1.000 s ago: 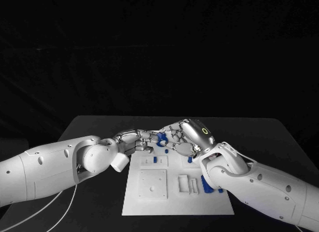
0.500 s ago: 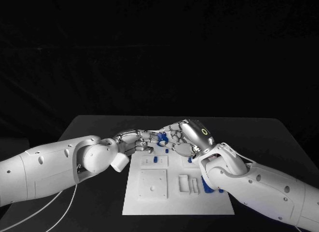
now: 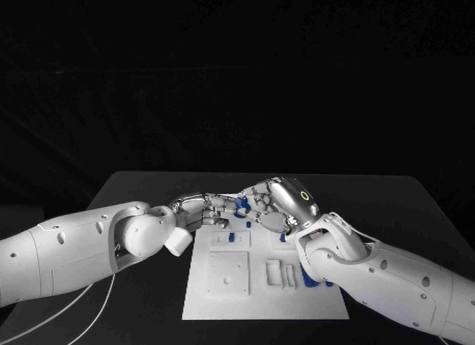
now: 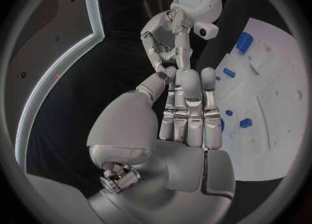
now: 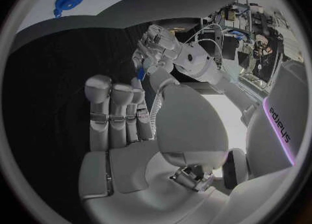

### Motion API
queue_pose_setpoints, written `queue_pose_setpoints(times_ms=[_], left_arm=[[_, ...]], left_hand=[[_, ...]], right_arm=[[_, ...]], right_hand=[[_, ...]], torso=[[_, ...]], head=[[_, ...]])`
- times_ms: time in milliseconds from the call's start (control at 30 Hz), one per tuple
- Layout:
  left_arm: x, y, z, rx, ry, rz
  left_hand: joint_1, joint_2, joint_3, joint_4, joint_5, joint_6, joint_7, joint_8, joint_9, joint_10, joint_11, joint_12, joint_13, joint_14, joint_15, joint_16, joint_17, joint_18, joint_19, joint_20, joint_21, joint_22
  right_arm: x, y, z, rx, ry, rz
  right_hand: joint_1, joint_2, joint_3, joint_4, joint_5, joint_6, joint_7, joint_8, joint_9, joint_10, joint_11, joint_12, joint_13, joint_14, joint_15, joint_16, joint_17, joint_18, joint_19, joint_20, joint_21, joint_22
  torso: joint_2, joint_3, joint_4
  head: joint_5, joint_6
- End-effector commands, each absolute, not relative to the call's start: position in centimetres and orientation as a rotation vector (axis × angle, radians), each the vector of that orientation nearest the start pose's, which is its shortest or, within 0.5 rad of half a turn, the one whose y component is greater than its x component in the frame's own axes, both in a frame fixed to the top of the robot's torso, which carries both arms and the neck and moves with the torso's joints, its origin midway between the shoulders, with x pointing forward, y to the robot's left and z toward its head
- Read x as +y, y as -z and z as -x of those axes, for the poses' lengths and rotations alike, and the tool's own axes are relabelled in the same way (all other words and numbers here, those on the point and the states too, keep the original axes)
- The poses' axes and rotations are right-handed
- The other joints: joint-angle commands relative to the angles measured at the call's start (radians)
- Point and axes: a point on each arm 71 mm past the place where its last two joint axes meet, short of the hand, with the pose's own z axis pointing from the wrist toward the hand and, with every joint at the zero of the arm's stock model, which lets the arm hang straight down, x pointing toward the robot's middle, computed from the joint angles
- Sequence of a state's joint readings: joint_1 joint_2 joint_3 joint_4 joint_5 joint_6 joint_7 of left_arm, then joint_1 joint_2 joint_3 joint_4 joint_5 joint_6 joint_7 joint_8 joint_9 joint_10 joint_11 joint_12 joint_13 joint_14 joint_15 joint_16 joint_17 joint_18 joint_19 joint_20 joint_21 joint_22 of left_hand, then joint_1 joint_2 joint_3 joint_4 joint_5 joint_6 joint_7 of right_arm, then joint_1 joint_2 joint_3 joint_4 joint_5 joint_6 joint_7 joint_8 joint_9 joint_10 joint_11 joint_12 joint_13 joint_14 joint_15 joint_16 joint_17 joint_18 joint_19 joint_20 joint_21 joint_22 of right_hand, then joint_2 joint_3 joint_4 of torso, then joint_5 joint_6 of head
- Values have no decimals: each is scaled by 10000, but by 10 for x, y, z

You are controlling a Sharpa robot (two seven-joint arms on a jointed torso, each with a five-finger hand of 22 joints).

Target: Assemble the parts on the task board

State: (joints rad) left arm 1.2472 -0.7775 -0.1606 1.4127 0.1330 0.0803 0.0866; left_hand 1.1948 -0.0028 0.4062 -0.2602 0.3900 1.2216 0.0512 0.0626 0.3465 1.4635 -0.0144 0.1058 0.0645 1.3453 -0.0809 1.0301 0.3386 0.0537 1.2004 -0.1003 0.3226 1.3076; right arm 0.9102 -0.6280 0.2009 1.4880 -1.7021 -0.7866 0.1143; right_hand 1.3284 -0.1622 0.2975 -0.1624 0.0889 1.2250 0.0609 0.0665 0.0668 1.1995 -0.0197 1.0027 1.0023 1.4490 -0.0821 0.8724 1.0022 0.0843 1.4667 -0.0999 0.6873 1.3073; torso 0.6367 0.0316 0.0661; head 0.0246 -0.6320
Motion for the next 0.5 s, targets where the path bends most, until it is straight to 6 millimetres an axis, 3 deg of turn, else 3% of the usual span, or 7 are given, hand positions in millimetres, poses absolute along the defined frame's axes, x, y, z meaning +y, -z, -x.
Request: queue_pose_setpoints(times_ms=[33, 400, 500], left_arm=[[185, 220, -485, 19545, 16938, 12552], [183, 220, -484, 19683, 17039, 12493], [183, 220, -484, 19714, 17042, 12488]], left_hand=[[74, 140, -86, -24, 52, 86, -21, 21, 1270, 469, -125, 311, 65, -8, -106, 77, 20, -71, 0, -103, 58, 183], [87, 171, -151, -68, 68, 116, -36, 22, 1127, 476, -167, 622, 74, -3, -134, 121, 40, -96, 11, -133, 70, 186], [86, 167, -155, -70, 69, 113, -33, 20, 1122, 481, -168, 631, 75, -3, -134, 124, 42, -97, 12, -134, 71, 187]], right_arm=[[-108, 195, -448, 10743, -9453, 1939], [-106, 196, -448, 10808, -9486, 2036], [-105, 196, -448, 10793, -9509, 2048]], right_hand=[[135, -6, 97, -33, -45, 71, 19, -41, -1, 0, -58, 5, 6, -16, -71, -15, 15, -43, 541, -93, 48, 741], [133, -36, 154, -125, -46, -148, 83, -45, -11, -58, -17, -67, -28, -32, -51, -74, -7, -31, 527, -85, -48, 724], [120, -17, 229, -167, 155, -167, 91, -42, -7, -66, -15, -65, -14, -29, -47, -68, 10, -14, 530, -75, -51, 729]], torso=[[3, 1, 2], [1, 1, 2], [0, 1, 6]], head=[[-7, 3], [-9, 1], [-14, 1]])
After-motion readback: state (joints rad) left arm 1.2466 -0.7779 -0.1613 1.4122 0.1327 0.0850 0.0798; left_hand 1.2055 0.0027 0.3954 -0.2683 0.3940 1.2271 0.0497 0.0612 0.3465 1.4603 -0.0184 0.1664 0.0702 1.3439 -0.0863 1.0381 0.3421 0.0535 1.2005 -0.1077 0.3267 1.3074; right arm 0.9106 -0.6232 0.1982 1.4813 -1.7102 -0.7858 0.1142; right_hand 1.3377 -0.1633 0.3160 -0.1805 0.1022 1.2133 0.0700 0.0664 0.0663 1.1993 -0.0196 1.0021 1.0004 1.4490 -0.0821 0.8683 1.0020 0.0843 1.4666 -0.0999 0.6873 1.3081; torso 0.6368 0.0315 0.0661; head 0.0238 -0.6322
